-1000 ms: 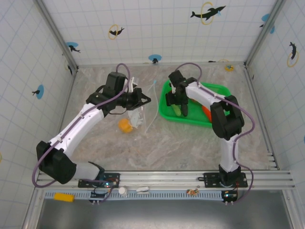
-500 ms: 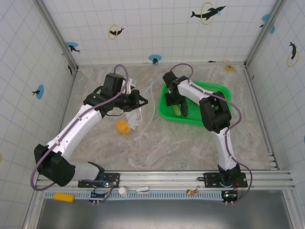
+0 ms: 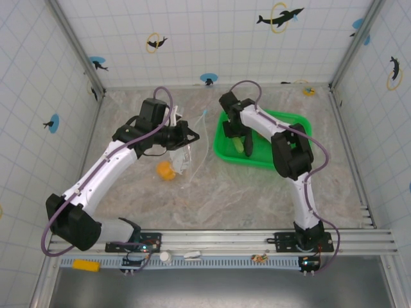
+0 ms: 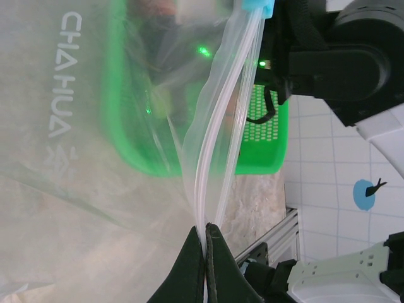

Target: Place the food in the zip-top bag and seal the zipper

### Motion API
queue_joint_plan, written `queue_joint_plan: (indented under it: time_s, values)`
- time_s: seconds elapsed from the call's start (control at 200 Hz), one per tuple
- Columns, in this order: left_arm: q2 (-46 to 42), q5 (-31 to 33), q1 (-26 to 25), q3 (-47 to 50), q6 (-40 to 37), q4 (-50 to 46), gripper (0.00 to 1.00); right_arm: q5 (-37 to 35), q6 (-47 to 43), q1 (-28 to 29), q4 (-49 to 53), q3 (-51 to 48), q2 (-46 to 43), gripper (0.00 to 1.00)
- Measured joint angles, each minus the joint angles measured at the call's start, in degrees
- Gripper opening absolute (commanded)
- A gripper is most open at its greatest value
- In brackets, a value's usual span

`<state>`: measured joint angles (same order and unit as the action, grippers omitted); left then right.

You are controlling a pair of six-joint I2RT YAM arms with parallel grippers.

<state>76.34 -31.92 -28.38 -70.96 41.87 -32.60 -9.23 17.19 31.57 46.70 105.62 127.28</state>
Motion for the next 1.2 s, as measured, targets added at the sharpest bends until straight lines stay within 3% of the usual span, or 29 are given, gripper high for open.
queue_joint_plan:
  time_s: [0.205, 0.365, 0.636, 0.946, 1.201]
  values:
    - [0.8, -0.9, 0.3, 0.0, 0.7, 1.3, 0.00, -1.1, 1.9, 0.3, -2.4, -4.3, -14.6, 0.28]
    - [2.1, -2.3, 0.8, 0.0, 2.7, 3.0, 0.00, 1.5, 2.5, 0.3, -11.2, -11.8, -29.4, 0.30]
    - [5.7, -6.7, 1.2, -0.8, 9.0, 7.6, 0.00, 10.6, 2.4, 0.4, -43.1, -36.0, -49.6, 0.25]
    - [7.3, -10.8, 2.4, -3.5, 18.6, 13.4, 0.00, 22.7, 4.4, 4.2, -69.8, -41.6, -52.4, 0.24]
    - [7.2, -12.4, 3.3, -5.5, 25.0, 16.0, 0.00, 25.1, 4.5, 7.4, -77.6, -45.7, -52.7, 0.24]
